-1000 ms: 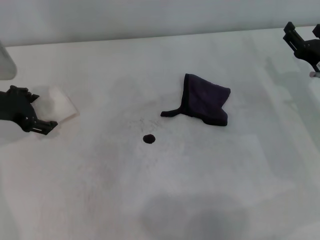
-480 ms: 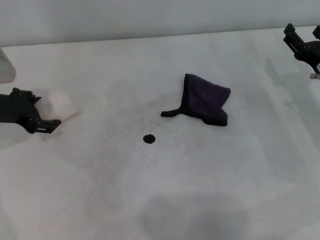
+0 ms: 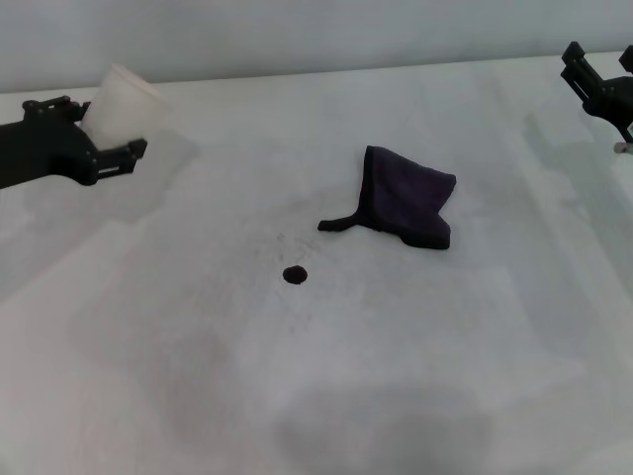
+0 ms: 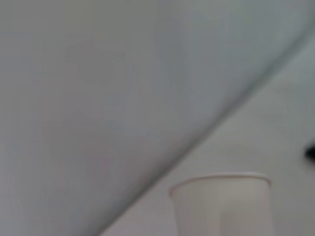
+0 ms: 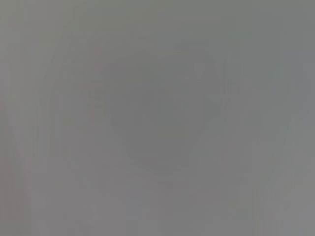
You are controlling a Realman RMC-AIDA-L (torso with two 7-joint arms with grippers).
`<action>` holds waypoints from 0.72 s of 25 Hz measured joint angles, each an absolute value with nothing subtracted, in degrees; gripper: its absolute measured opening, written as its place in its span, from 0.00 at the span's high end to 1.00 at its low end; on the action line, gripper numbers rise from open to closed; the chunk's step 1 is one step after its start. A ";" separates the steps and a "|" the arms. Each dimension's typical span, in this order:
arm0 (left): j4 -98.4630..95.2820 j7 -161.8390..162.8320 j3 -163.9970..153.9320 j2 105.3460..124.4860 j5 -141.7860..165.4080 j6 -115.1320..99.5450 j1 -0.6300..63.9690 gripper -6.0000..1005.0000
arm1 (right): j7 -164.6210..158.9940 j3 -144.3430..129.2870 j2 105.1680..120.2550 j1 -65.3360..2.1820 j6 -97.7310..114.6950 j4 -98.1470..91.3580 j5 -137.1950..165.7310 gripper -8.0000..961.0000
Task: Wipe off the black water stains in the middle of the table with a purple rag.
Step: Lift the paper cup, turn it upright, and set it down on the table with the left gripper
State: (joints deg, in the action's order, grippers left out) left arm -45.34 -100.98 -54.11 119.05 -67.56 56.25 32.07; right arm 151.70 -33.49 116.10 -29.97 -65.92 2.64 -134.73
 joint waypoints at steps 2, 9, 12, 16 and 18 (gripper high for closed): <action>-43.60 -104.19 -54.33 119.12 -72.25 55.96 31.52 0.26 | 151.70 -33.49 116.10 -30.04 -65.92 2.64 -134.73 0.09; -26.58 -126.30 -54.76 119.15 -99.75 56.32 30.64 0.26 | 151.70 -33.49 116.10 -30.09 -65.92 2.64 -134.74 0.09; -18.82 -134.59 -54.76 119.50 -107.99 56.34 31.51 0.26 | 151.70 -33.49 116.10 -30.35 -65.92 2.59 -134.74 0.09; -8.40 -147.06 -54.75 119.91 -121.19 57.05 33.00 0.26 | 151.70 -33.48 116.10 -30.70 -65.92 2.28 -134.74 0.09; -4.98 -151.47 -54.74 120.09 -125.43 58.22 33.41 0.26 | 151.70 -33.49 116.10 -30.96 -65.92 2.23 -134.74 0.09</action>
State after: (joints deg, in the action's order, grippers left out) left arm -4.98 -151.47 -54.74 120.09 -125.43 58.22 33.41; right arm 151.70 -33.49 116.10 -30.96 -65.92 2.23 -134.74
